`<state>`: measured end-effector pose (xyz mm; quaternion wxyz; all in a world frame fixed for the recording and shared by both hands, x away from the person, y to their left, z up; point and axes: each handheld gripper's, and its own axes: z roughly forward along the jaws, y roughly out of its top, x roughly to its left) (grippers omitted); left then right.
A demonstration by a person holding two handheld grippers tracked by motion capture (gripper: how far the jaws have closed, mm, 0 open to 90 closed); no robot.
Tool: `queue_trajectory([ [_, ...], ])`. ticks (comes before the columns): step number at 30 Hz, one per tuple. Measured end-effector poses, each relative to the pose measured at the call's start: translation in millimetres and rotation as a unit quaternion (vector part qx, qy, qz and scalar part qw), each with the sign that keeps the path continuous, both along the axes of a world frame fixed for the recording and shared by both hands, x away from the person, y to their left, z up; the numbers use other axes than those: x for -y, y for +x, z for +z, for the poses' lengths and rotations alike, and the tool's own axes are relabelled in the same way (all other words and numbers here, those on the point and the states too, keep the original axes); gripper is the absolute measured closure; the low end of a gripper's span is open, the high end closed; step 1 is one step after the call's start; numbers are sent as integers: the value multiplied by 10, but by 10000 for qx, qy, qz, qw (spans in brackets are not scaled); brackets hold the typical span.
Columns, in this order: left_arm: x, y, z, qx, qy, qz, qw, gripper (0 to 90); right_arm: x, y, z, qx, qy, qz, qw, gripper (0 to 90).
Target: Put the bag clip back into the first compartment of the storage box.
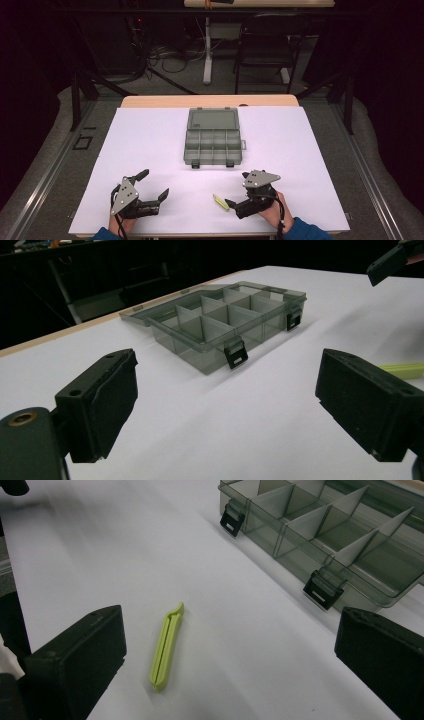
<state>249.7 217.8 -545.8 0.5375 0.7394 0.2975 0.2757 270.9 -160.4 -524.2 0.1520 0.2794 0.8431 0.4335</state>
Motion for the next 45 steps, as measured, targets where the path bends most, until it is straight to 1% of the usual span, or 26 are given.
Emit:
queue_trajectory([
  [3,4,-6,7,23,-22,5,10000,99,-27,7,-2,-21,-31,16,10000,0],
  [4,7,-7,6,27,26,-20,10000,99,-50,15,-3,-93,-65,33,9999,0],
  [5,7,-7,4,3,22,-16,10000,99,-60,18,-2,-109,-84,31,9999,0],
  [9,13,-6,6,27,24,-8,10000,99,-100,33,7,-166,-109,62,9998,0],
  [11,12,-6,2,-6,25,-6,10000,99,-118,38,12,-215,-129,62,9997,0],
  [15,13,-7,7,27,32,-11,10000,99,-152,50,10,-260,-175,75,9995,0],
  [16,12,-6,6,2,33,-12,10000,99,-176,58,8,-320,-227,85,9992,0],
  [21,11,-6,7,15,27,-13,10000,99,-215,70,4,-362,-288,118,9989,0],
  [26,11,-7,10,22,37,-9,10000,99,-274,94,6,-470,-354,116,9982,0],
  [27,13,-6,9,24,39,-4,10000,99,-285,97,8,-507,-384,115,9979,0],
  [31,20,-5,4,10,48,15,10000,99,-321,105,17,-502,-447,88,9977,0],
  [35,22,1,3,19,55,18,10000,99,-380,116,28,-601,-579,87,9965,0],
  [38,22,0,5,6,80,9,10000,99,-412,122,18,-671,-676,75,9954,37],
  [39,22,0,5,6,80,9,10000,99,-412,122,18,-671,-676,75,9954,37],
  [40,20,0,5,3,72,14,10000,99,-434,117,8,-706,-732,78,9948,51],
  [42,19,-1,4,-1,49,15,10000,99,-450,110,-5,-725,-778,65,9943,108],
  [43,19,-1,4,-1,49,15,10000,99,-450,110,-5,-725,-778,65,9943,108],
  [44,15,-6,8,4,52,12,10000,99,-458,106,-21,-747,-813,54,9939,153],
  [45,13,-6,9,9,53,13,10000,99,-460,105,-26,-777,-843,51,9934,165],
])
